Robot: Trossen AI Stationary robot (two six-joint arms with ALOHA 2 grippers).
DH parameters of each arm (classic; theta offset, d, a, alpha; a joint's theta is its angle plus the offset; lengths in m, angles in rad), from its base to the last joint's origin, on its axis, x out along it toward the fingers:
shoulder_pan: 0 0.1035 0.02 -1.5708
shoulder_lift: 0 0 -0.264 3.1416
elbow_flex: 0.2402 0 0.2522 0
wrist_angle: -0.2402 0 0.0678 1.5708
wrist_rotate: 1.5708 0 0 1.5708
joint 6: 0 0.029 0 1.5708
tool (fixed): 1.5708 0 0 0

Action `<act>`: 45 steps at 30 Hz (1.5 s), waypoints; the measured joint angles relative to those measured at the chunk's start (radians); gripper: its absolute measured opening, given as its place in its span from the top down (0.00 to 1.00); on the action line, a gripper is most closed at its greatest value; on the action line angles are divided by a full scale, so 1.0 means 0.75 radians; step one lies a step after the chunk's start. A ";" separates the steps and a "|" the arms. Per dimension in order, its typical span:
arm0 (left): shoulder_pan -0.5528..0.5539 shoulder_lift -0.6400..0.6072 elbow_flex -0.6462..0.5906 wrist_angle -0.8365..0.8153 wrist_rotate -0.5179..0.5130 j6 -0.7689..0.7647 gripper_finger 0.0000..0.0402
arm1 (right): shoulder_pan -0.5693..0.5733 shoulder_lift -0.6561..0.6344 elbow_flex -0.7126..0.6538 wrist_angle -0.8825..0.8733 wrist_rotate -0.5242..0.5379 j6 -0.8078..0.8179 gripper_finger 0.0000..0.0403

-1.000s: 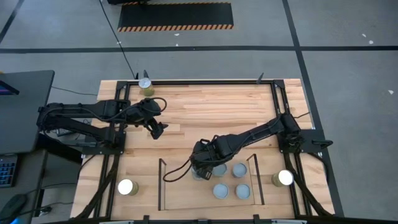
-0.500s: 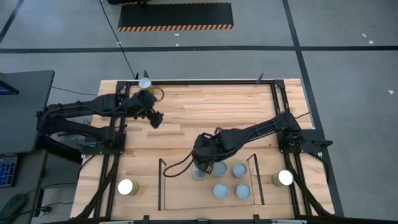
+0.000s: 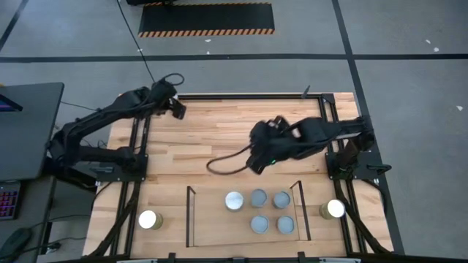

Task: Pick and place cans onto a shelf
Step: Put the canned oranges on the shelf aligned with the other canned oranges

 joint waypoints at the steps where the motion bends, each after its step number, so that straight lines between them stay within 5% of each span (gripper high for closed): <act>1: 0.017 0.016 0.000 0.039 -0.018 0.004 0.14 | -0.005 -0.023 0.000 0.000 0.014 -0.001 0.50; 9: 0.162 0.175 0.000 0.106 -0.029 -0.204 0.14 | -0.083 -0.151 0.000 0.003 0.060 -0.135 0.50; 19: 0.351 0.375 -0.002 0.146 0.117 -0.290 0.12 | -0.267 -0.176 0.000 0.023 0.048 -0.406 0.50; 31: 0.489 0.495 0.000 0.273 0.251 -0.252 0.12 | -0.404 -0.176 0.000 0.024 -0.018 -0.559 0.50; 45: 0.508 0.587 0.000 0.388 0.245 -0.153 0.12 | -0.425 -0.176 0.000 0.083 -0.034 -0.581 0.50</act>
